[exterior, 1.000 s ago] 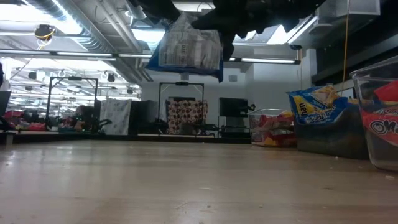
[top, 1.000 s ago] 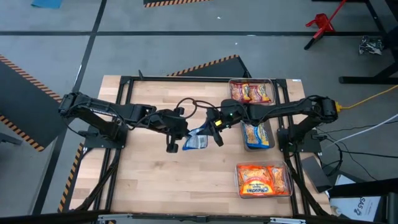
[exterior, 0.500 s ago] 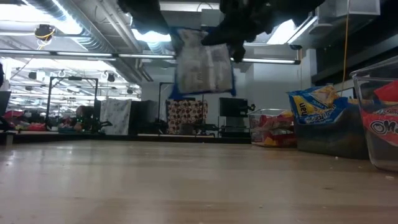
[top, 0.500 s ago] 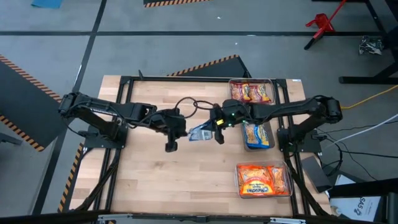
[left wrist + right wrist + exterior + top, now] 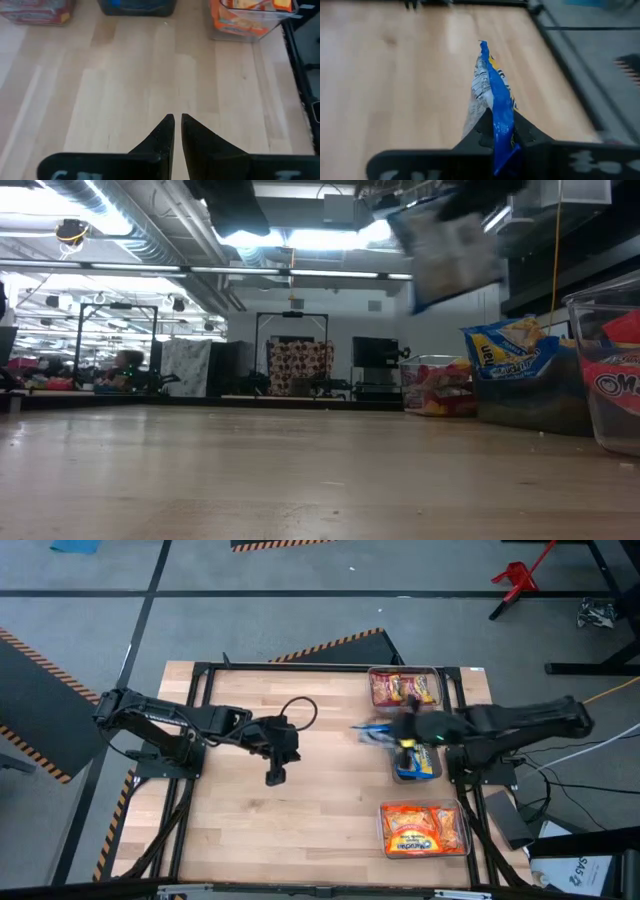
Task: Sort Maruchan noodles
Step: Put the blue noodle packs into the black bin
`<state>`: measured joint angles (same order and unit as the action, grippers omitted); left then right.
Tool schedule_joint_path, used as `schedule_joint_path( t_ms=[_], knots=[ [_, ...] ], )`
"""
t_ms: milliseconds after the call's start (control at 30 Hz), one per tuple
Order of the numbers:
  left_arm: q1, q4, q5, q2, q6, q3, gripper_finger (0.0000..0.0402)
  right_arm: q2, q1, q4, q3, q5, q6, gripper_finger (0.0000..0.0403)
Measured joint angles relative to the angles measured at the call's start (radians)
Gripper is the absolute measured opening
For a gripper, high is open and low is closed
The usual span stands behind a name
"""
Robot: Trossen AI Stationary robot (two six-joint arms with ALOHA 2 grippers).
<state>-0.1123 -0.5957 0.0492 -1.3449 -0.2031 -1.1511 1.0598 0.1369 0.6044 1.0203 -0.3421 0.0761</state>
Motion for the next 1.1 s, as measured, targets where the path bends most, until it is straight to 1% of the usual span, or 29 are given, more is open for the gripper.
schedule_joint_path(
  t_ms=[100, 233, 300, 367, 467, 533, 700, 833, 900, 1033, 1100],
  knots=[
    [-0.001, 0.005, 0.037, 0.0, 0.001, 0.0, 0.0028, -0.081, 0.114, 0.166, 0.0, -0.185, 0.079, 0.0001],
    [0.0, 0.006, 0.113, 0.0, 0.001, 0.0, 0.0028, -0.116, 0.229, 0.354, 0.0, -0.381, 0.166, 0.0001],
    [0.0, 0.012, 0.151, 0.0, 0.001, 0.0, 0.0028, -0.11, 0.256, 0.43, -0.001, -0.441, 0.186, 0.0001],
    [0.0, 0.013, 0.178, 0.0, 0.001, 0.0, 0.0028, -0.091, 0.256, 0.466, -0.006, -0.484, 0.198, 0.0001],
    [0.001, 0.013, 0.195, 0.0, 0.001, 0.0, 0.0028, -0.078, 0.257, 0.47, -0.056, -0.54, 0.232, 0.0],
    [0.001, 0.013, 0.201, 0.0, 0.0, 0.0, 0.0028, -0.076, 0.256, 0.443, -0.096, -0.557, 0.239, 0.0],
    [0.0, 0.013, 0.202, 0.0, -0.004, 0.0, 0.0028, -0.074, 0.257, 0.374, -0.18, -0.486, 0.242, 0.0],
    [0.0, 0.013, 0.202, 0.0, -0.005, 0.0, 0.0028, -0.074, 0.257, 0.364, -0.206, -0.437, 0.233, 0.0],
    [0.0, 0.013, 0.204, 0.0, -0.005, 0.0, 0.0028, -0.074, 0.257, 0.362, -0.213, -0.391, 0.231, 0.0],
    [0.0, 0.013, 0.205, 0.0, -0.005, 0.0, 0.0028, -0.076, 0.257, 0.363, -0.233, -0.176, 0.201, 0.0005],
    [0.0, 0.013, 0.211, 0.0, -0.005, 0.001, 0.0028, -0.077, 0.257, 0.361, -0.248, -0.085, 0.201, 0.0006]
  ],
)
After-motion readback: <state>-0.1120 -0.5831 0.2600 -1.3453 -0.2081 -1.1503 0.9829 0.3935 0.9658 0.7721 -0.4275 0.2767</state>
